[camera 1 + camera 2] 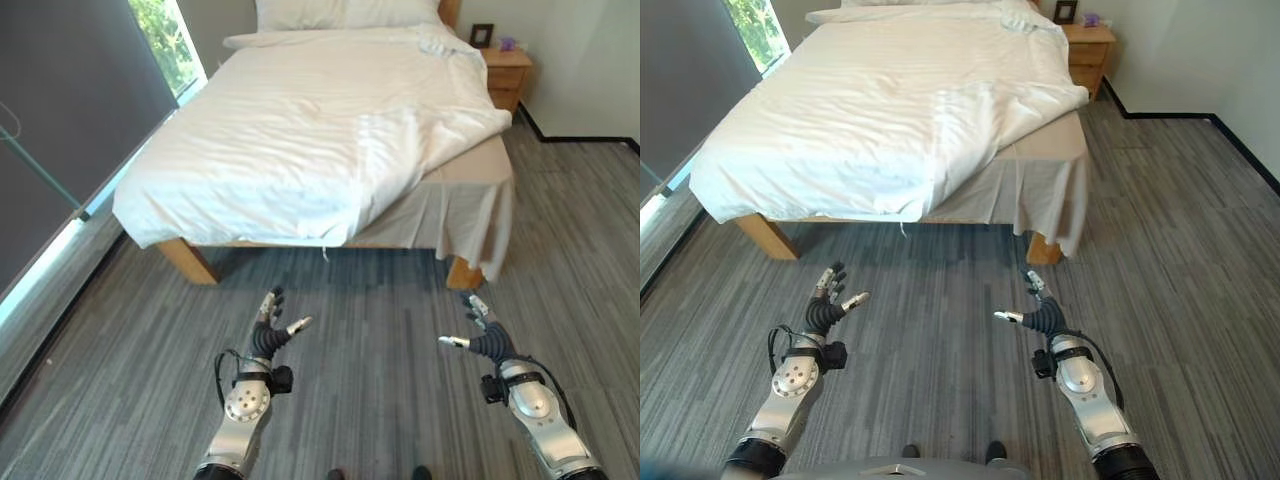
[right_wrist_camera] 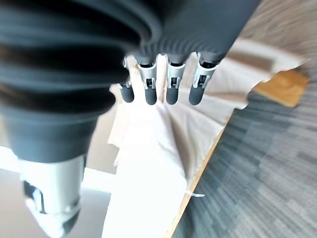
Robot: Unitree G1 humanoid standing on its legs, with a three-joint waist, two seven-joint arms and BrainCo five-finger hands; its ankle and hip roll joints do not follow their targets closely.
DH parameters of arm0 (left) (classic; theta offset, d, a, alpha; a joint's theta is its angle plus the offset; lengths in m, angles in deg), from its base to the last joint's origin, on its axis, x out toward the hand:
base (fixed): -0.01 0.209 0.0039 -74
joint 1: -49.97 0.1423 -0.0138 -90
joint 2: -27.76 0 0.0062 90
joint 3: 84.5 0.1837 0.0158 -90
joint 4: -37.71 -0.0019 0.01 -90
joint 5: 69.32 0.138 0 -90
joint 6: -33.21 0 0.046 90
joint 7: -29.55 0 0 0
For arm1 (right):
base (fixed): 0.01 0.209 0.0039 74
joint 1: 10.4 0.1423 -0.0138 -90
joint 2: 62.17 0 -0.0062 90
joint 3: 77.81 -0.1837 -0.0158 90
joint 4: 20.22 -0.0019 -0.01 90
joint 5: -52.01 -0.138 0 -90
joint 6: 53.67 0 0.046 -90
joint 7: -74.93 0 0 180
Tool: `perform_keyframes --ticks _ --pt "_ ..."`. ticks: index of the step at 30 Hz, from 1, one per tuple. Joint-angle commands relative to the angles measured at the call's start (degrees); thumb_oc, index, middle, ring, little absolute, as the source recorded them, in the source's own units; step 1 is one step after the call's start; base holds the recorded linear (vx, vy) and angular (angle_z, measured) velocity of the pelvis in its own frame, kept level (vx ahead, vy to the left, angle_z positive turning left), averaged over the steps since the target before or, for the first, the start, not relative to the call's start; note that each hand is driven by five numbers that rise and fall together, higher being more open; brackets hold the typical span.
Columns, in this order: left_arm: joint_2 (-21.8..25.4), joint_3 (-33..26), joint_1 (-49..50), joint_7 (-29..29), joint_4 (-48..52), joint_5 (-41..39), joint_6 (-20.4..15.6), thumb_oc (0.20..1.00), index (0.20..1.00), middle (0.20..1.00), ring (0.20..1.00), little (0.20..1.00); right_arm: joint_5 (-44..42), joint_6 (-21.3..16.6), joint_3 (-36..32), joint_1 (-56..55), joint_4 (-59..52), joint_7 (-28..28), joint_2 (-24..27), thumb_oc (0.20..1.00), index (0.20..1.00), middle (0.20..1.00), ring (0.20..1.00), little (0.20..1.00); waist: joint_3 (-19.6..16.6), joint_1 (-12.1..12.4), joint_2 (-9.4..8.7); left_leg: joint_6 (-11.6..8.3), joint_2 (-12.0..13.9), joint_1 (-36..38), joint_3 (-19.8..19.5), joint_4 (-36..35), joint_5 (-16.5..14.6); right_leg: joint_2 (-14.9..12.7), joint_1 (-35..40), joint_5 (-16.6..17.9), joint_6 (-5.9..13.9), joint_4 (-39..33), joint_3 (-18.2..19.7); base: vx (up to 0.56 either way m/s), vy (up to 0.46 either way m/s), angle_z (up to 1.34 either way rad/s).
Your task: Making the bed.
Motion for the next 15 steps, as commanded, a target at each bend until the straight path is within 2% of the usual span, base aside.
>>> perform_keyframes --ticks 1,7,8,9,11,12,13,14,15 --pt "1.6 0.9 -2.1 -1.0 1.4 0.1 -3.3 1.000 1.000 1.000 1.000 1.000 2.5 -2.9 -1.2 -1.1 -4.2 0.2 -0.4 1.000 1.000 1.000 1.000 1.000 -2.0 0.9 -2.56 -3.21 1.6 -2.1 -2.3 -0.8 3.9 -2.8 -1.4 3.7 5.05 0.7 0.1 0.00 0.000 0.00" --pt "1.2 2.3 -4.2 -1.0 -0.4 -1.9 -2.5 1.000 1.000 1.000 1.000 1.000 3.7 -2.1 -0.7 0.2 -3.9 1.6 -0.5 1.000 1.000 1.000 1.000 1.000 -0.3 0.0 -2.34 -2.35 1.3 -2.6 -2.7 -0.8 3.9 -2.1 -2.4 4.1 4.46 1.3 0.5 -0.02 -0.022 0.01" --pt "1.3 2.2 -4.6 -0.5 -0.3 -2.2 -2.6 1.000 1.000 1.000 1.000 1.000 4.2 -1.8 -0.1 1.5 -3.6 1.8 -0.5 1.000 1.000 1.000 1.000 1.000 0.9 -0.2 -2.10 -2.43 1.6 -2.6 -2.2 -0.8 4.0 -2.1 -4.1 4.7 4.79 3.5 -0.2 -0.11 -0.106 -0.06" --pt "1.6 1.9 -5.3 -0.4 0.1 -3.3 -2.9 1.000 1.000 1.000 1.000 1.000 5.3 -1.3 0.8 3.9 -3.4 2.2 -0.2 1.000 1.000 1.000 1.000 1.000 2.1 0.8 -1.71 -2.92 2.4 -3.1 -0.8 -0.8 4.2 -2.7 -5.9 4.9 5.04 4.9 -3.5 -0.03 -0.178 -0.26" --pt "2.1 1.4 -4.3 -1.3 0.8 -3.9 -3.4 1.000 1.000 1.000 1.000 1.000 5.5 -1.6 1.1 3.5 -4.6 1.7 -0.5 1.000 1.000 1.000 1.000 1.000 1.7 0.6 -2.04 -3.26 3.5 -1.6 1.0 -0.8 4.7 -1.6 -4.2 3.7 3.97 2.6 -3.2 0.11 -0.156 -0.47" --pt "1.9 1.5 -4.1 -1.7 0.7 -4.0 -3.5 1.000 1.000 1.000 1.000 1.000 5.4 -1.9 1.3 3.9 -5.0 1.9 -0.2 1.000 1.000 1.000 1.000 1.000 2.6 1.1 -2.08 -3.60 4.1 -2.2 1.9 3.6 4.5 -1.4 -3.1 3.5 3.43 1.9 -2.8 0.05 -0.120 -0.43" --pt "1.8 1.9 -4.2 -1.8 0.3 -4.0 -3.4 1.000 1.000 1.000 1.000 1.000 5.1 -2.3 1.7 4.2 -5.9 1.8 -0.1 1.000 1.000 1.000 1.000 1.000 3.7 1.5 -2.19 -4.35 4.8 -4.7 2.1 9.7 6.7 -1.0 -2.2 3.1 2.61 1.4 -2.1 -0.01 -0.165 -0.41" --pt "1.5 2.1 -4.6 -1.8 -0.1 -4.2 -3.4 1.000 1.000 1.000 1.000 1.000 4.9 -2.5 2.2 4.4 -6.3 1.6 0.3 1.000 1.000 1.000 1.000 1.000 4.9 2.2 -2.37 -5.55 5.9 -8.9 1.7 16.9 10.7 -0.8 -1.3 2.9 1.75 1.0 -1.5 -0.08 -0.178 -0.51" --pt "1.2 2.4 -6.0 -1.5 -1.0 -4.5 -3.5 1.000 1.000 1.000 1.000 1.000 5.0 -2.6 2.4 5.1 -6.3 1.9 1.2 1.000 1.000 1.000 1.000 1.000 6.6 2.9 -2.07 -7.32 6.2 -15.3 -0.7 27.2 15.4 -0.4 -1.1 2.8 0.51 1.1 -1.7 -0.07 -0.120 -0.60"
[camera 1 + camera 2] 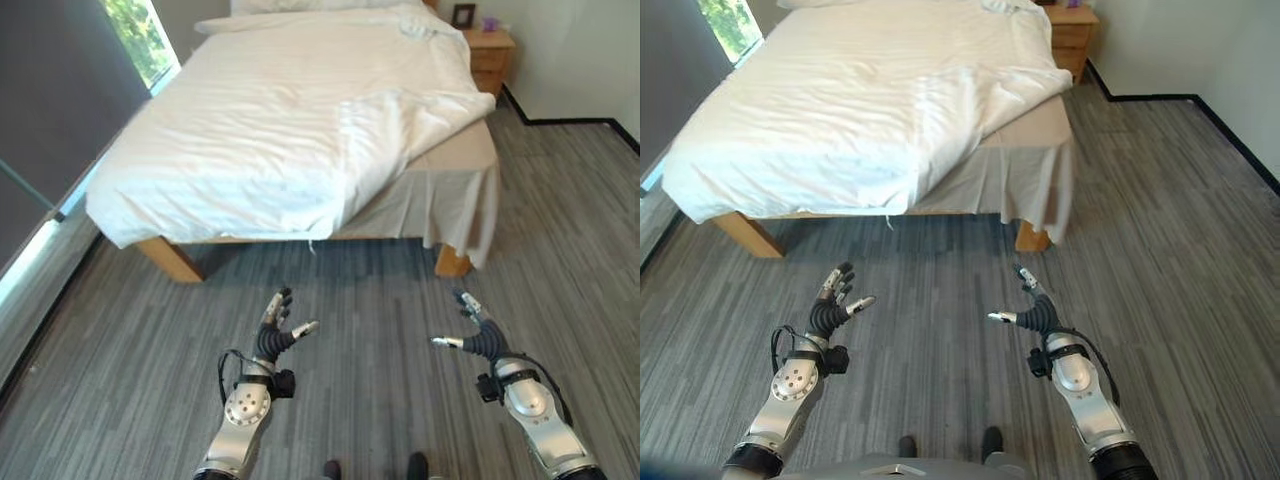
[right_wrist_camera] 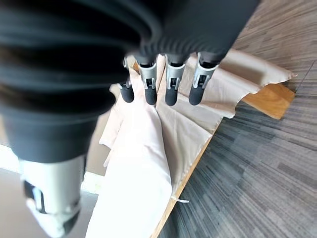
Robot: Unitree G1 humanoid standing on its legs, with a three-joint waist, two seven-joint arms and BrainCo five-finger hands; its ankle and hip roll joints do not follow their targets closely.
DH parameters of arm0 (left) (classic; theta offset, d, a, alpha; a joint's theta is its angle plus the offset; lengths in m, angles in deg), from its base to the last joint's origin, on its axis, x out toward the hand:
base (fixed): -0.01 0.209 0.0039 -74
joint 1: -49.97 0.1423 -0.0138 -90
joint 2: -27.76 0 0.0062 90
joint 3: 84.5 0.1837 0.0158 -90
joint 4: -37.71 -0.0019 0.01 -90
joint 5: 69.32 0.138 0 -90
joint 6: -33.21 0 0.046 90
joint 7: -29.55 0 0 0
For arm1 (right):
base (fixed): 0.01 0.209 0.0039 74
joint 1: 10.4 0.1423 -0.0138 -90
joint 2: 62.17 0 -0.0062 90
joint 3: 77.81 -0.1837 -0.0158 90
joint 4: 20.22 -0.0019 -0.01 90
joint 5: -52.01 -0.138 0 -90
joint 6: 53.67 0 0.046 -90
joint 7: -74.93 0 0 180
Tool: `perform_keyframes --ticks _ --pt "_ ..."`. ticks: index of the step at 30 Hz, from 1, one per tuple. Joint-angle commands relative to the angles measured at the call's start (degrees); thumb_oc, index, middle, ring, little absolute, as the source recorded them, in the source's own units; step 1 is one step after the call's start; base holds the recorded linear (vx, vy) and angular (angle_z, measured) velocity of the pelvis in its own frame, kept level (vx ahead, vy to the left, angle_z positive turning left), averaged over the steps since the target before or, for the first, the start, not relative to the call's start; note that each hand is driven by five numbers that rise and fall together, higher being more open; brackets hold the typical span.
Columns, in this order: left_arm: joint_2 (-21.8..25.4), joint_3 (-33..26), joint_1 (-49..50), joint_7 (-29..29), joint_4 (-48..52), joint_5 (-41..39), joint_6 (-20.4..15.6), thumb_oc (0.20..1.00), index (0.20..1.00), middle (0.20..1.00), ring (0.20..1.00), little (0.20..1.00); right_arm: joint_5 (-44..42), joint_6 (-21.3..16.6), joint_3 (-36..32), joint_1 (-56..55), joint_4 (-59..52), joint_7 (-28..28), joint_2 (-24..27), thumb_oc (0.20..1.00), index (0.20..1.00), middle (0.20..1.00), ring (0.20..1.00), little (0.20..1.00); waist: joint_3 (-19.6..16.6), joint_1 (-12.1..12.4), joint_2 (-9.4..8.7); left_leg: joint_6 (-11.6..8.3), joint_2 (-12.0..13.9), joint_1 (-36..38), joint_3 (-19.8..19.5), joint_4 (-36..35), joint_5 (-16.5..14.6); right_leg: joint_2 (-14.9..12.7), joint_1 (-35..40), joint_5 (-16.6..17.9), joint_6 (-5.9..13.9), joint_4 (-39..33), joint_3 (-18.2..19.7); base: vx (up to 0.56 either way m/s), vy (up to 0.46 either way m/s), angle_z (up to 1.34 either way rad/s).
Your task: Making the bed.
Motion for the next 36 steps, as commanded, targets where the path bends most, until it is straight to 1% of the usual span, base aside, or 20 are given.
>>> perform_keyframes --ticks 1,2,4,7,8,9,10,11,14,18,19,20,21,23,26,27,29,30,33,36 --pt "0.3 0.1 -5.8 -0.6 -1.1 -2.1 -3.6 1.000 1.000 1.000 1.000 1.000 0.9 -3.2 0.8 3.4 -6.5 0.8 1.9 1.000 1.000 1.000 1.000 1.000 3.3 2.1 -0.81 -6.29 4.4 -14.2 -6.4 22.4 15.6 -0.9 2.1 3.8 1.17 -0.3 -2.3 -0.05 -0.188 -0.80" --pt "-0.3 0.7 -6.5 0.2 -2.6 -2.7 -3.4 1.000 1.000 1.000 1.000 1.000 1.6 -2.9 1.7 5.0 -6.5 1.4 2.8 1.000 1.000 1.000 1.000 1.000 4.8 2.9 -1.99 -4.78 2.8 -20.3 -6.5 30.3 16.0 -1.0 2.9 2.9 0.06 -0.6 -1.0 0.06 -0.144 -0.72" --pt "-0.6 0.5 -5.9 0.4 -2.4 -3.4 -3.5 1.000 1.000 1.000 1.000 1.000 1.4 -2.8 2.0 5.0 -7.2 0.8 2.9 1.000 1.000 1.000 1.000 1.000 4.9 3.4 -2.18 -3.50 0.9 -23.3 -5.2 30.1 13.4 -0.7 3.5 2.3 -0.13 -0.6 0.8 0.18 -0.090 -0.60" --pt "-1.2 0.5 -4.5 0.2 -2.0 -3.6 -3.8 1.000 1.000 1.000 1.000 1.000 1.2 -3.0 2.6 4.4 -8.1 0.3 2.4 1.000 1.000 1.000 1.000 1.000 4.0 5.3 -1.23 -1.68 -1.7 -23.9 -2.6 20.1 11.0 1.1 5.5 0.1 0.31 -0.8 3.7 0.35 0.031 -0.57" --pt "-1.5 0.7 -4.3 0.3 -2.0 -3.4 -3.7 1.000 1.000 1.000 1.000 1.000 1.5 -3.3 3.0 4.2 -7.6 0.4 2.5 1.000 1.000 1.000 1.000 1.000 3.6 6.1 -0.76 -1.56 -2.7 -22.8 -0.8 11.8 11.6 1.9 6.7 -1.2 0.66 -0.8 4.2 0.31 0.033 -0.53" --pt "-1.5 0.7 -4.3 0.3 -2.0 -3.4 -3.7 1.000 1.000 1.000 1.000 1.000 1.5 -3.4 3.0 4.2 -7.6 0.4 2.5 1.000 1.000 1.000 1.000 1.000 3.7 6.1 -0.84 -1.54 -2.8 -22.5 -0.7 11.5 11.7 1.8 6.8 -1.3 0.68 -0.8 4.3 0.50 0.050 -0.42" --pt "-2.0 1.4 -4.2 0.2 -2.3 -3.4 -3.6 1.000 1.000 1.000 1.000 1.000 2.0 -3.4 3.2 4.1 -7.0 0.7 2.5 1.000 1.000 1.000 1.000 1.000 2.7 7.2 0.04 -2.18 -3.2 -22.3 0.9 0.9 15.0 3.0 9.1 -3.2 0.97 -0.8 5.0 0.46 0.032 -0.17" --pt "-2.2 1.8 -4.4 0.4 -2.6 -3.4 -3.6 1.000 1.000 1.000 1.000 1.000 2.4 -3.2 3.3 4.4 -6.4 0.9 2.5 1.000 1.000 1.000 1.000 1.000 2.3 7.6 0.29 -2.60 -3.4 -22.8 1.5 -2.0 15.9 3.5 10.2 -4.0 1.10 -0.8 5.2 0.62 0.042 -0.18" --pt "-2.5 2.2 -4.2 0.4 -2.1 -3.3 -3.6 1.000 1.000 1.000 1.000 1.000 2.8 -2.7 3.6 5.0 -6.4 0.8 2.1 1.000 1.000 1.000 1.000 1.000 0.9 7.8 0.11 -1.52 -3.4 -23.0 4.0 -5.3 16.1 3.6 13.6 -6.3 1.76 -0.8 5.9 0.50 0.072 -0.24" --pt "-2.5 2.2 -3.2 0.7 -1.8 -3.3 -3.4 1.000 1.000 1.000 1.000 1.000 4.1 -2.6 4.9 4.1 -6.8 0.4 1.0 1.000 1.000 1.000 1.000 1.000 -0.4 8.0 -0.89 0.03 -4.6 -21.3 2.2 -5.5 17.1 2.7 15.1 -6.5 1.91 -0.8 6.1 0.34 0.057 -0.45" --pt "-2.1 2.4 -3.2 0.4 -1.5 -3.5 -3.0 1.000 1.000 1.000 1.000 1.000 5.2 -2.6 5.4 3.8 -6.5 0.7 0.3 1.000 1.000 1.000 1.000 1.000 -1.1 8.6 -3.31 1.30 -5.4 -19.6 1.7 -5.5 16.2 1.1 15.3 -4.0 3.50 3.7 6.2 0.33 0.039 -0.13" --pt "-2.0 2.4 -3.2 0.4 -1.5 -3.6 -3.0 1.000 1.000 1.000 1.000 1.000 5.2 -2.6 5.4 3.7 -6.5 0.7 0.3 1.000 1.000 1.000 1.000 1.000 -1.2 8.7 -3.37 1.33 -5.4 -19.6 1.8 -5.5 16.2 1.1 15.2 -4.2 3.53 3.9 6.3 0.59 0.098 -0.10" --pt "-1.5 2.9 -3.9 0.3 -1.4 -4.1 -2.4 1.000 1.000 1.000 1.000 1.000 6.1 -2.2 6.0 4.5 -6.6 0.8 -0.4 1.000 1.000 1.000 1.000 1.000 -0.7 8.0 -4.51 3.09 -6.1 -16.0 1.8 -5.6 13.5 -0.5 10.6 2.6 8.33 16.5 5.6 0.35 0.099 -0.14" --pt "-0.5 3.9 -5.3 0.5 -1.3 -3.7 -2.2 1.000 1.000 1.000 1.000 1.000 6.1 -2.1 6.4 5.9 -7.2 1.1 -0.9 1.000 1.000 1.000 1.000 1.000 0.4 6.1 -3.48 4.03 -5.4 -11.6 0.8 -5.7 11.3 -0.3 4.9 10.3 11.02 29.3 5.2 0.36 0.130 0.13" --pt "0.2 4.0 -6.0 0.7 -1.1 -3.5 -1.9 1.000 1.000 1.000 1.000 1.000 5.4 -2.1 6.3 6.3 -7.4 0.5 -1.6 1.000 1.000 1.000 1.000 1.000 1.1 4.3 -0.39 4.36 -2.9 -7.7 -0.7 -5.7 9.4 -1.0 -2.5 10.8 9.98 38.6 2.3 0.39 0.110 0.33" --pt "0.1 4.4 -7.1 0.8 -0.9 -3.9 -1.6 1.000 1.000 1.000 1.000 1.000 4.9 -1.9 6.3 6.4 -7.3 0.8 -2.2 1.000 1.000 1.000 1.000 1.000 2.0 3.0 0.35 4.31 -2.9 -5.4 -2.0 -5.7 7.5 -4.2 -6.9 7.2 7.84 37.4 -1.3 0.57 0.040 0.27" --pt "-0.2 4.6 -7.1 0.6 -0.9 -4.4 -1.6 1.000 1.000 1.000 1.000 1.000 4.3 -1.8 6.4 6.3 -7.5 0.8 -2.7 1.000 1.000 1.000 1.000 1.000 2.1 2.0 0.64 4.05 -3.0 -4.6 -3.0 -5.7 6.8 -4.2 -8.1 6.3 6.94 33.6 -2.4 0.44 -0.059 0.36" --pt "-0.7 5.6 -7.1 0.0 -1.0 -4.6 -1.5 1.000 1.000 1.000 1.000 1.000 2.8 -2.0 7.1 6.1 -7.5 0.1 -3.3 1.000 1.000 1.000 1.000 1.000 2.4 0.4 -0.13 3.33 -4.2 -2.4 -4.9 -5.7 5.0 -3.5 -9.2 4.7 6.06 22.6 -2.3 0.49 -0.137 0.68" --pt "-1.4 6.0 -7.0 -0.7 -1.7 -4.4 -1.8 1.000 1.000 1.000 1.000 1.000 2.4 -2.0 8.3 6.1 -6.9 -0.3 -3.6 1.000 1.000 1.000 1.000 1.000 2.4 -1.3 -1.16 1.91 -4.8 0.4 -8.3 -5.7 1.7 -4.1 -12.0 9.0 7.06 3.0 -1.3 0.51 -0.140 0.84" --pt "-2.2 5.4 -7.7 -0.5 -2.8 -4.9 -2.2 1.000 1.000 1.000 1.000 1.000 2.9 -1.5 9.3 6.3 -6.4 -0.6 -3.7 1.000 1.000 1.000 1.000 1.000 2.0 -2.5 -0.05 0.64 -2.9 3.5 -11.2 -5.7 -1.4 -4.4 -17.4 12.0 9.20 -0.8 0.4 0.60 -0.153 0.81"
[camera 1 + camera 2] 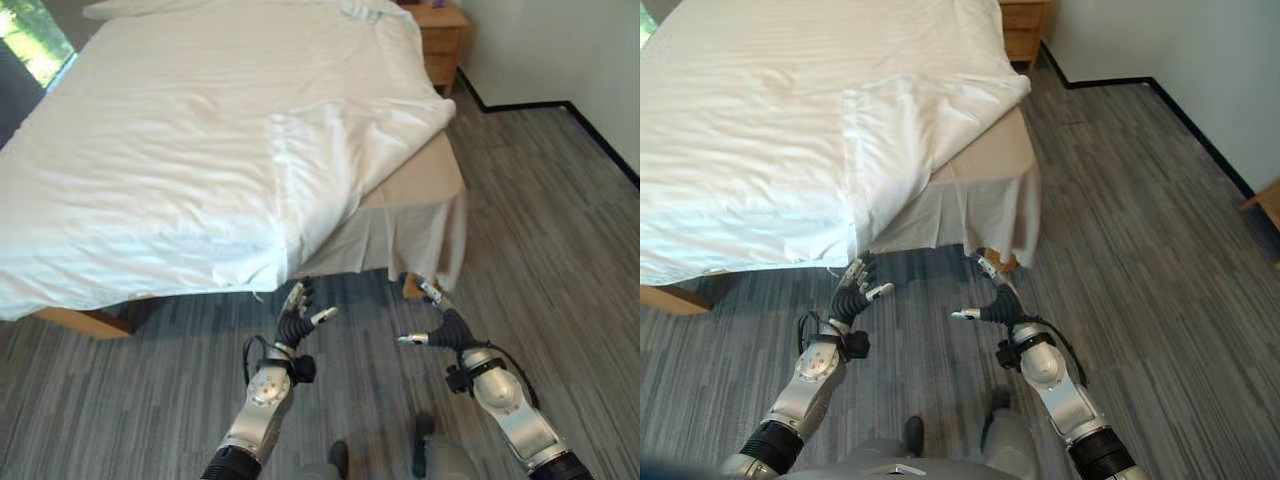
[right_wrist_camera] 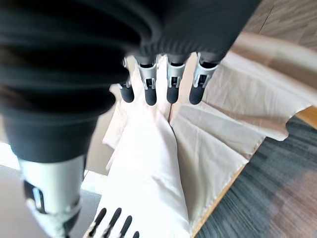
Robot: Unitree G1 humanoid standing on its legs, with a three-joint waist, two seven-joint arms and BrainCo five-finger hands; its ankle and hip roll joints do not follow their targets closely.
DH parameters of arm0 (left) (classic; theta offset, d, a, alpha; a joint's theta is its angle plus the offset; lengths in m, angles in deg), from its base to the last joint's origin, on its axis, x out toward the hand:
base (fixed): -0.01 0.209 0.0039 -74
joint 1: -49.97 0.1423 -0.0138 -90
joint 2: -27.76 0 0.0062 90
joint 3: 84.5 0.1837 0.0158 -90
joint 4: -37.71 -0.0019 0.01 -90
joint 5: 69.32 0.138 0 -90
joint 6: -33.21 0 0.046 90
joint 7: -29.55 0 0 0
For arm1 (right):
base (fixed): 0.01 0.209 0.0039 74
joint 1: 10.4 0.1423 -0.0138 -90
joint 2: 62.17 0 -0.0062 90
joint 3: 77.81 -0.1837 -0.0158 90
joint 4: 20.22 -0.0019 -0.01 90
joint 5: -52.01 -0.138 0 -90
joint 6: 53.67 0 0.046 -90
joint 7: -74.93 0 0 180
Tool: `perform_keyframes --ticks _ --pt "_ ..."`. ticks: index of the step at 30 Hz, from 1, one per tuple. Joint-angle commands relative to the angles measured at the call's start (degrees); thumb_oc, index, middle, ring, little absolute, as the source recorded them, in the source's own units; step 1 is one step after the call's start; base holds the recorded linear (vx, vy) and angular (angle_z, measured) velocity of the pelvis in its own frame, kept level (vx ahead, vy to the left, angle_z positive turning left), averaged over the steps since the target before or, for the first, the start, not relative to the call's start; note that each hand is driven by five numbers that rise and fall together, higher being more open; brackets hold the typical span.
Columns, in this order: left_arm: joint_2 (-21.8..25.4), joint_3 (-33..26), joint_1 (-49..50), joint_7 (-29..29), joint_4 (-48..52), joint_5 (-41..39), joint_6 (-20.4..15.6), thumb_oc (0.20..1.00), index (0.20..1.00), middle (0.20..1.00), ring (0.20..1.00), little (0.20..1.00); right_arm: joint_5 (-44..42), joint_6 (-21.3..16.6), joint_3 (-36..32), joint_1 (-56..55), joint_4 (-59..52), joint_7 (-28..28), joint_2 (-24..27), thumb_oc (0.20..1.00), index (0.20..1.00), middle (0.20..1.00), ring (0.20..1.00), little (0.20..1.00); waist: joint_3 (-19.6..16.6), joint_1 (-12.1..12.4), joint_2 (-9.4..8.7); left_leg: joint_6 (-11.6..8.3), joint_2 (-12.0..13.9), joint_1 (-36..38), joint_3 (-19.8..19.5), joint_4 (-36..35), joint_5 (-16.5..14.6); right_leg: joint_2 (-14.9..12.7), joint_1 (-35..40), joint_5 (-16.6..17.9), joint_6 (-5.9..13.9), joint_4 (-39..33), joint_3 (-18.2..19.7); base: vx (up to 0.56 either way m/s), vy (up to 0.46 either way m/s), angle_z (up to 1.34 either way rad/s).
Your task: Making the bed.
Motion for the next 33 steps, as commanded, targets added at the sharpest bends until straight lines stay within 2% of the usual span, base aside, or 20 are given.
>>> perform_keyframes --ticks 1,5,7,9,10,11,12,13,14,17,19,20,21,22,24,25,28,29,31,33 --pt "1.4 -0.2 -2.2 -1.0 3.7 -0.7 -2.8 1.000 1.000 1.000 1.000 1.000 -0.6 -1.4 0.0 2.6 -2.9 -0.5 -1.6 1.000 1.000 1.000 1.000 1.000 -0.4 -0.5 -0.72 -6.40 -0.2 4.0 -1.6 -1.5 1.6 1.0 0.1 10.4 1.84 -4.8 0.5 0.49 -0.199 1.00" --pt "1.3 -0.4 -2.0 -1.2 2.6 -0.5 -3.1 1.000 1.000 1.000 1.000 1.000 -0.6 -1.3 0.0 2.4 -2.4 -1.0 -1.4 1.000 1.000 1.000 1.000 1.000 -1.6 -1.7 -1.81 -7.84 2.5 8.6 -5.2 -1.5 -2.1 0.7 3.1 13.2 1.58 -4.6 3.4 0.48 -0.287 1.29" --pt "1.0 -1.1 -0.9 -1.4 1.7 -1.0 -3.1 1.000 1.000 1.000 1.000 1.000 -1.1 -1.3 0.4 2.3 -1.8 -1.5 -1.0 1.000 1.000 1.000 1.000 1.000 -2.7 -1.6 -0.72 -9.19 5.8 10.2 -5.1 -1.5 1.8 2.1 5.2 12.6 0.87 -4.8 3.0 0.42 -0.237 0.39" --pt "0.4 -1.8 -0.2 -1.7 1.9 -2.7 -3.0 1.000 1.000 1.000 1.000 1.000 -2.1 -1.5 0.6 2.6 -1.8 -1.8 0.1 1.000 1.000 1.000 1.000 1.000 -2.1 -0.7 0.21 -11.76 7.0 5.3 -4.1 10.4 7.2 3.1 9.3 10.2 -0.61 -4.8 2.0 0.25 -0.173 0.07" --pt "0.4 -1.8 -0.3 -1.7 1.9 -2.7 -3.0 1.000 1.000 1.000 1.000 1.000 -2.1 -1.5 0.6 2.6 -1.8 -1.8 0.1 1.000 1.000 1.000 1.000 1.000 -2.2 -0.8 -0.02 -11.75 6.7 5.0 -4.2 10.4 7.5 2.8 9.0 10.4 -0.60 -4.8 1.9 0.12 -0.166 -0.26" --pt "0.4 -1.8 -0.8 -1.9 2.3 -3.5 -2.9 1.000 1.000 1.000 1.000 1.000 -2.4 -1.5 0.6 3.1 -1.9 -1.6 0.6 1.000 1.000 1.000 1.000 1.000 -0.9 -0.4 -0.69 -12.39 5.6 -0.6 -4.3 19.7 10.8 2.2 10.7 9.5 -1.63 -4.8 1.3 0.03 -0.090 -0.03" --pt "0.4 -1.8 -0.8 -1.9 2.3 -3.5 -2.9 1.000 1.000 1.000 1.000 1.000 -2.4 -1.5 0.6 3.1 -1.9 -1.6 0.6 1.000 1.000 1.000 1.000 1.000 -1.0 -0.4 -0.70 -12.39 5.5 -0.6 -4.3 19.7 10.8 2.2 10.7 9.5 -1.63 -4.8 1.3 0.29 -0.355 0.09" --pt "0.5 -1.4 -1.2 -2.3 4.0 -4.7 -2.9 1.000 1.000 1.000 1.000 1.000 -3.8 -1.5 0.0 4.0 -2.6 -0.9 1.8 1.000 1.000 1.000 1.000 1.000 1.6 1.4 -2.97 -10.05 5.8 -9.9 2.0 34.1 12.9 1.1 14.8 6.5 -4.44 -4.8 0.3 0.36 -0.309 0.10" --pt "0.5 -1.5 -1.3 -2.4 4.4 -5.1 -2.8 1.000 1.000 1.000 1.000 1.000 -3.9 -1.3 -0.6 3.9 -2.5 -0.7 2.0 1.000 1.000 1.000 1.000 1.000 1.7 1.6 -3.38 -9.73 6.5 -12.0 4.6 35.3 12.1 0.9 15.7 5.6 -4.72 -4.8 -0.1 0.50 -0.341 0.07" --pt "0.2 -1.5 -0.6 -3.8 5.2 -6.6 -2.6 1.000 1.000 1.000 1.000 1.000 -3.8 -0.9 -1.8 2.8 -2.4 -0.8 2.2 1.000 1.000 1.000 1.000 1.000 1.5 2.7 -3.75 -9.42 7.0 -16.0 10.5 31.4 10.2 0.7 17.9 3.6 -4.48 -4.8 -1.0 0.32 -0.020 -0.02" --pt "0.0 -1.6 1.0 -4.7 5.9 -6.7 -2.1 1.000 1.000 1.000 1.000 1.000 -3.3 -0.9 -2.5 1.3 -2.0 -1.0 2.0 1.000 1.000 1.000 1.000 1.000 0.6 3.8 -2.94 -8.33 4.8 -18.0 16.5 18.7 9.3 1.8 19.4 1.3 -3.58 -4.8 -1.5 0.61 0.130 -0.10" --pt "-0.2 -1.3 2.2 -5.3 6.3 -6.7 -1.6 1.000 1.000 1.000 1.000 1.000 -2.4 -0.7 -2.6 0.6 -1.0 -0.8 1.7 1.000 1.000 1.000 1.000 1.000 -0.5 4.8 -1.32 -8.68 4.2 -18.6 20.7 7.4 13.9 3.3 21.4 -1.1 -2.68 -4.8 -1.9 0.60 0.190 -0.04" --pt "-0.5 -1.2 2.6 -5.5 6.3 -6.7 -1.6 1.000 1.000 1.000 1.000 1.000 -1.6 -0.6 -2.9 0.4 -0.9 -0.6 1.7 1.000 1.000 1.000 1.000 1.000 -0.7 5.2 -0.95 -9.06 4.4 -18.4 23.0 3.2 16.3 3.5 22.9 -2.2 -2.38 -4.8 -2.1 0.48 0.160 0.19" --pt "-0.6 -1.1 2.7 -5.5 6.3 -6.7 -1.6 1.000 1.000 1.000 1.000 1.000 -1.5 -0.6 -2.9 0.3 -0.9 -0.6 1.7 1.000 1.000 1.000 1.000 1.000 -0.7 5.2 -1.02 -9.07 4.2 -18.0 23.2 2.5 16.6 3.3 22.9 -2.3 -2.34 -4.8 -2.1 0.27 0.092 0.26" --pt "-0.9 -0.9 2.9 -5.5 6.4 -6.8 -1.2 1.000 1.000 1.000 1.000 1.000 0.4 -0.1 -3.7 -0.1 -1.4 0.0 1.7 1.000 1.000 1.000 1.000 1.000 -0.9 5.1 -0.97 -9.31 5.3 -18.1 28.2 0.5 18.1 3.2 25.5 -4.0 -1.74 -4.8 -3.3 0.34 0.110 0.07" --pt "-0.9 -1.1 3.3 -5.6 6.5 -6.9 -0.9 1.000 1.000 1.000 1.000 1.000 1.8 0.3 -4.2 -0.6 -2.1 0.0 1.6 1.000 1.000 1.000 1.000 1.000 -1.7 4.9 -1.23 -8.04 5.2 -16.6 29.0 -0.1 17.1 3.1 26.6 -3.9 -1.37 -4.8 -3.8 0.44 0.143 0.19" --pt "-0.4 -0.8 4.6 -5.9 6.9 -7.2 0.0 1.000 1.000 1.000 1.000 1.000 6.5 0.9 -5.7 -1.8 -4.4 1.1 1.6 1.000 1.000 1.000 1.000 1.000 -3.0 5.7 -3.15 -5.21 2.7 -14.0 25.4 -1.5 15.8 1.4 28.2 -0.3 0.31 1.3 -4.9 0.42 0.163 0.16" --pt "0.4 -0.9 3.6 -5.4 6.2 -6.8 0.8 1.000 1.000 1.000 1.000 1.000 12.3 2.4 -7.7 -0.8 -5.6 3.4 3.0 1.000 1.000 1.000 1.000 1.000 -1.7 4.1 -3.86 -4.26 2.2 -10.5 24.5 -1.5 13.5 -0.6 22.7 5.3 3.92 14.1 -4.1 0.28 0.158 0.13" --pt "2.2 -1.1 2.5 -4.9 6.8 -6.5 0.6 1.000 1.000 1.000 1.000 1.000 15.5 3.0 -11.4 1.7 -7.5 6.9 4.7 1.000 1.000 1.000 1.000 1.000 -0.5 2.5 -3.05 -3.74 3.1 -8.3 22.3 -1.5 12.0 -0.1 15.1 8.2 3.96 25.5 -1.5 0.22 0.110 0.51" --pt "3.2 -1.1 1.8 -4.5 6.8 -5.8 0.4 1.000 1.000 1.000 1.000 1.000 16.7 3.3 -16.4 3.3 -11.3 9.9 6.1 1.000 1.000 1.000 1.000 1.000 -0.3 1.5 -2.53 -3.65 3.5 -7.1 20.4 -1.5 11.2 -0.5 11.5 7.9 2.35 27.0 -0.9 0.22 0.068 0.79"
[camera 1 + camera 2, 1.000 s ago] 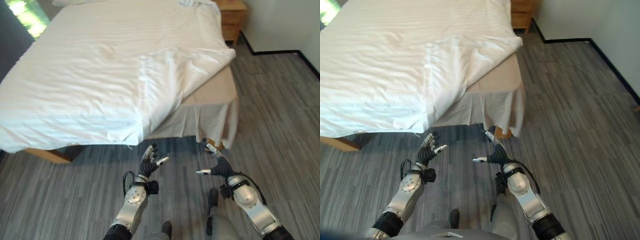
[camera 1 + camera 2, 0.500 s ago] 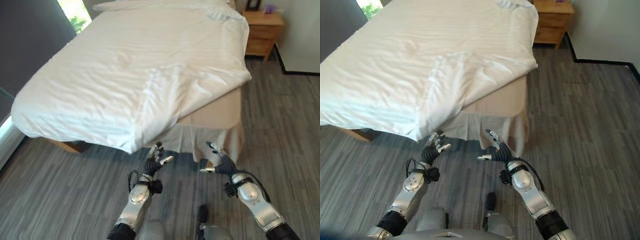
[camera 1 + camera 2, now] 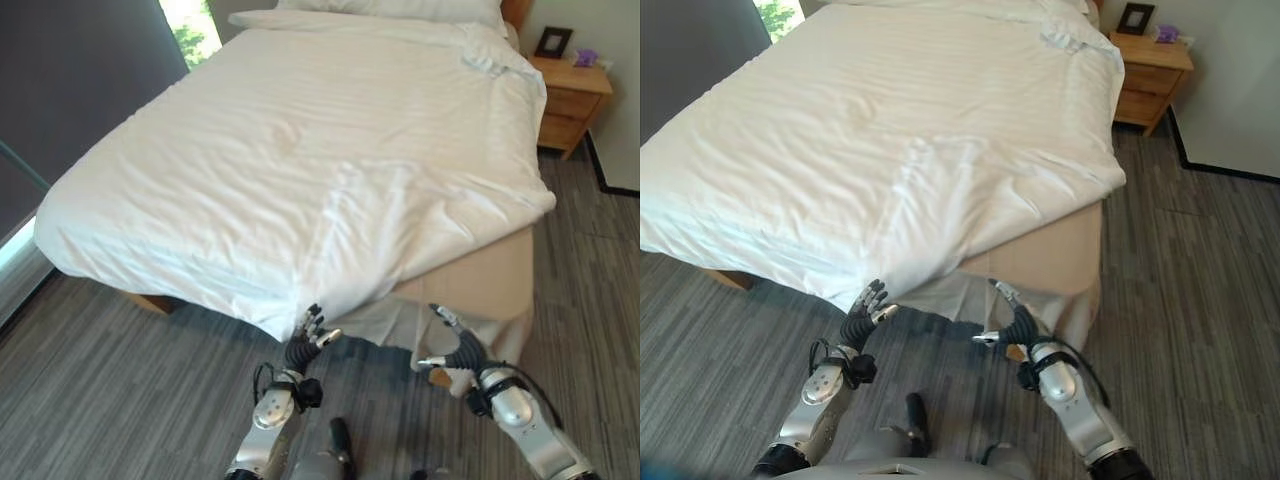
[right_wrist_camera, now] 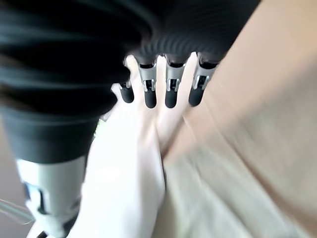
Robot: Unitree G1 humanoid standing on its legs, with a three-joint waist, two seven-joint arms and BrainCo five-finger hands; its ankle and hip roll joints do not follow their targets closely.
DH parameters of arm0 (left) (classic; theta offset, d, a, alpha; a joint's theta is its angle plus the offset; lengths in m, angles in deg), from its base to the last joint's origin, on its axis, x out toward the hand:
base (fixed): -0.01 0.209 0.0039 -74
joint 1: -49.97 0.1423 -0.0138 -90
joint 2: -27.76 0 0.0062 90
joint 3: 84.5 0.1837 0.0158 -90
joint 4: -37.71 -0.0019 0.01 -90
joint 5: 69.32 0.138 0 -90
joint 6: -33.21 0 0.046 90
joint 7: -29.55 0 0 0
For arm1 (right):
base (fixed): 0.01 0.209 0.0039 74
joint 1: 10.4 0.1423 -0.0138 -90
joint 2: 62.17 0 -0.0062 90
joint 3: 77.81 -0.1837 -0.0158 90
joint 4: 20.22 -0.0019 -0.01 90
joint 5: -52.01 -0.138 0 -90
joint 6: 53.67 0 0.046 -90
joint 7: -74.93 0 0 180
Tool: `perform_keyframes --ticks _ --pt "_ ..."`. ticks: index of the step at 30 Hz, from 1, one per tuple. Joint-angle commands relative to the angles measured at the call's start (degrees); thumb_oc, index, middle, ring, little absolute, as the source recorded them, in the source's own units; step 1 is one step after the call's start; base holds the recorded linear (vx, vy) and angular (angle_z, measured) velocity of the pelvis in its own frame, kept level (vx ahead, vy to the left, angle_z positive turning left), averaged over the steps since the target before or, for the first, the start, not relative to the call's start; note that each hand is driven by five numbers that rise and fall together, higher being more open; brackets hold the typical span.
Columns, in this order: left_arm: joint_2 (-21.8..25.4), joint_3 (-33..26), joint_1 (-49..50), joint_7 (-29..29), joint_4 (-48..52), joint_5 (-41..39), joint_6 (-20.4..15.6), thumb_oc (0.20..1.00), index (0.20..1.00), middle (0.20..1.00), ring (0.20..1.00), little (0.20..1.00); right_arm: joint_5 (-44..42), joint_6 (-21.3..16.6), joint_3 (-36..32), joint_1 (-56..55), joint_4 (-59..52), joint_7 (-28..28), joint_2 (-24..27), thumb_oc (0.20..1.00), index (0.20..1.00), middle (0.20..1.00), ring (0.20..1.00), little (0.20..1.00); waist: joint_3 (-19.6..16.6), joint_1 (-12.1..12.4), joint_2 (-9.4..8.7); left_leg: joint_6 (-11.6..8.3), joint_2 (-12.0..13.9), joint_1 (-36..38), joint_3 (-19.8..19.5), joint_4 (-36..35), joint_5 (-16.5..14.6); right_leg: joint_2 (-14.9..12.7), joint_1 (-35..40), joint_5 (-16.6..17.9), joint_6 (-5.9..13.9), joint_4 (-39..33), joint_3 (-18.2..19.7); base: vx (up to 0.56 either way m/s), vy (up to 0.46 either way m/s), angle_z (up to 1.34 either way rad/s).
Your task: Making the bed.
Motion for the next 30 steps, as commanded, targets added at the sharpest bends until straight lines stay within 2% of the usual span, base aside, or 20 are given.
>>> perform_keyframes --ticks 1,2,4,6,7,8,9,10,11,14,19,22,26,27,28,30 --pt "3.1 -1.4 -3.0 0.1 4.2 -0.8 -2.3 1.000 1.000 1.000 1.000 1.000 3.9 -1.2 -8.8 8.1 -7.9 6.9 0.9 1.000 1.000 1.000 1.000 1.000 3.0 1.2 -1.67 -4.32 3.2 1.2 -4.2 -0.2 0.4 0.3 6.1 20.9 1.97 -11.7 1.8 0.38 -0.004 0.71" --pt "4.1 -1.7 -3.1 -0.1 4.1 -0.3 -2.2 1.000 1.000 1.000 1.000 1.000 4.2 -1.5 -12.8 10.2 -10.9 9.2 1.8 1.000 1.000 1.000 1.000 1.000 3.0 0.6 -2.23 -4.79 2.9 2.1 -5.8 -0.2 -0.4 -0.9 4.5 19.2 0.84 -17.2 1.8 0.33 -0.093 0.59" --pt "5.1 -2.4 -2.0 -1.2 4.5 0.0 -2.1 1.000 1.000 1.000 1.000 1.000 5.2 -1.5 -16.4 11.7 -13.6 10.2 3.5 1.000 1.000 1.000 1.000 1.000 2.7 -0.2 -3.01 -5.65 2.4 3.3 -8.6 -0.2 -2.2 -0.9 5.0 17.0 0.41 -27.7 2.6 0.44 -0.143 0.76" --pt "5.4 -2.8 -1.3 -2.3 3.8 0.3 -2.2 1.000 1.000 1.000 1.000 1.000 5.7 -1.3 -18.8 12.5 -15.2 10.8 4.2 1.000 1.000 1.000 1.000 1.000 2.1 -0.9 -3.64 -5.97 1.8 4.1 -11.3 -0.2 -3.5 -0.3 5.2 18.2 0.82 -37.4 5.5 0.36 -0.118 1.05" --pt "5.5 -3.1 -1.3 -2.5 3.2 0.2 -2.3 1.000 1.000 1.000 1.000 1.000 6.3 -1.0 -19.0 13.7 -15.2 11.4 5.2 1.000 1.000 1.000 1.000 1.000 1.7 -0.9 -4.03 -6.06 1.5 4.5 -12.4 -0.2 -4.1 -0.1 5.2 18.8 1.11 -39.3 7.5 0.29 -0.055 1.09" --pt "5.8 -3.4 -1.0 -2.8 3.2 -0.1 -2.4 1.000 1.000 1.000 1.000 1.000 7.0 -0.6 -19.3 13.8 -14.4 11.6 5.7 1.000 1.000 1.000 1.000 1.000 1.5 -0.6 -4.33 -5.96 1.1 4.8 -13.3 -0.2 -4.6 -0.3 6.2 18.9 1.01 -40.3 8.4 0.25 -0.091 1.08" --pt "5.8 -4.1 -0.3 -2.8 2.8 0.0 -2.3 1.000 1.000 1.000 1.000 1.000 7.7 -0.1 -19.4 14.7 -13.9 12.1 5.6 1.000 1.000 1.000 1.000 1.000 1.2 0.0 -4.92 -6.14 1.1 5.3 -13.7 -0.2 -4.7 -1.1 7.0 20.4 1.70 -40.4 7.6 0.13 -0.057 1.06" --pt "5.8 -4.1 -0.2 -2.8 2.8 0.0 -2.3 1.000 1.000 1.000 1.000 1.000 7.7 -0.1 -19.2 14.8 -13.8 12.1 5.5 1.000 1.000 1.000 1.000 1.000 1.2 -0.1 -5.00 -6.12 1.0 5.4 -13.7 -0.2 -4.7 -1.2 7.2 20.6 1.76 -40.7 7.6 0.11 -0.113 0.91" --pt "5.5 -4.3 0.6 -3.0 2.2 -0.1 -1.9 1.000 1.000 1.000 1.000 1.000 7.6 0.5 -18.4 16.4 -12.4 11.8 6.1 1.000 1.000 1.000 1.000 1.000 0.8 0.9 -5.39 -6.17 1.2 5.7 -13.8 -0.2 -4.7 -1.4 7.9 21.0 1.61 -41.0 6.9 0.11 -0.097 0.51" --pt "5.3 -5.5 4.7 -4.0 3.0 -1.7 -1.5 1.000 1.000 1.000 1.000 1.000 3.4 0.6 -15.9 21.4 -5.6 12.6 6.9 1.000 1.000 1.000 1.000 1.000 -0.1 2.4 -5.40 -6.59 1.8 5.8 -14.4 -0.2 -4.7 -1.2 10.1 21.5 1.18 -42.9 5.2 0.17 -0.120 0.09" --pt "6.0 -4.0 8.9 -5.7 0.8 -4.6 -0.5 1.000 1.000 1.000 1.000 1.000 -6.1 2.0 -6.9 34.6 16.1 14.0 7.7 1.000 1.000 1.000 1.000 1.000 -1.1 7.1 -5.22 -8.41 2.9 4.8 -16.4 -0.2 -3.6 -0.9 12.7 18.7 -0.10 -43.6 1.4 0.14 -0.091 0.16" --pt "6.2 -2.9 9.1 -6.2 -0.1 -6.4 -0.5 1.000 1.000 1.000 1.000 1.000 -12.5 1.1 -2.5 42.5 30.5 14.6 7.5 1.000 1.000 1.000 1.000 1.000 -0.6 9.1 -4.97 -9.21 3.2 3.7 -17.7 -0.2 -2.7 -0.6 13.0 17.8 -0.61 -43.6 -0.1 0.05 -0.067 0.27" --pt "7.0 -1.0 6.6 -6.0 -1.5 -7.9 -1.1 1.000 1.000 1.000 1.000 1.000 -17.4 1.3 2.6 51.5 50.8 13.1 6.5 1.000 1.000 1.000 1.000 1.000 1.6 11.7 -3.57 -10.04 2.9 -0.1 -19.4 -0.2 -0.8 -0.3 11.2 17.8 -1.03 -43.6 -1.9 -0.08 -0.039 0.34" --pt "7.3 -0.1 4.6 -5.9 -3.0 -8.5 -1.2 1.000 1.000 1.000 1.000 1.000 -21.6 1.9 2.2 54.3 58.6 12.2 5.7 1.000 1.000 1.000 1.000 1.000 2.7 12.6 -2.33 -10.65 2.5 -2.7 -20.6 -0.2 0.2 -0.4 9.3 17.9 -1.19 -43.6 -3.1 -0.11 -0.015 0.26" --pt "7.3 -0.1 4.4 -5.9 -3.1 -8.6 -1.3 1.000 1.000 1.000 1.000 1.000 -21.7 1.7 2.2 54.5 58.8 12.1 5.7 1.000 1.000 1.000 1.000 1.000 2.6 12.5 -2.34 -10.67 2.5 -3.0 -20.7 -0.2 0.2 -0.4 9.1 17.9 -1.20 -43.6 -3.2 -0.16 -0.011 0.27" --pt "6.9 0.4 3.0 -6.4 -4.3 -10.2 -1.0 1.000 1.000 1.000 1.000 1.000 -28.7 2.1 -0.2 55.6 66.9 10.7 5.2 1.000 1.000 1.000 1.000 1.000 3.3 12.9 -0.93 -11.33 2.0 -6.8 -21.9 -0.2 1.4 -0.7 6.5 17.8 -1.35 -43.6 -4.6 -0.09 -0.005 0.46"
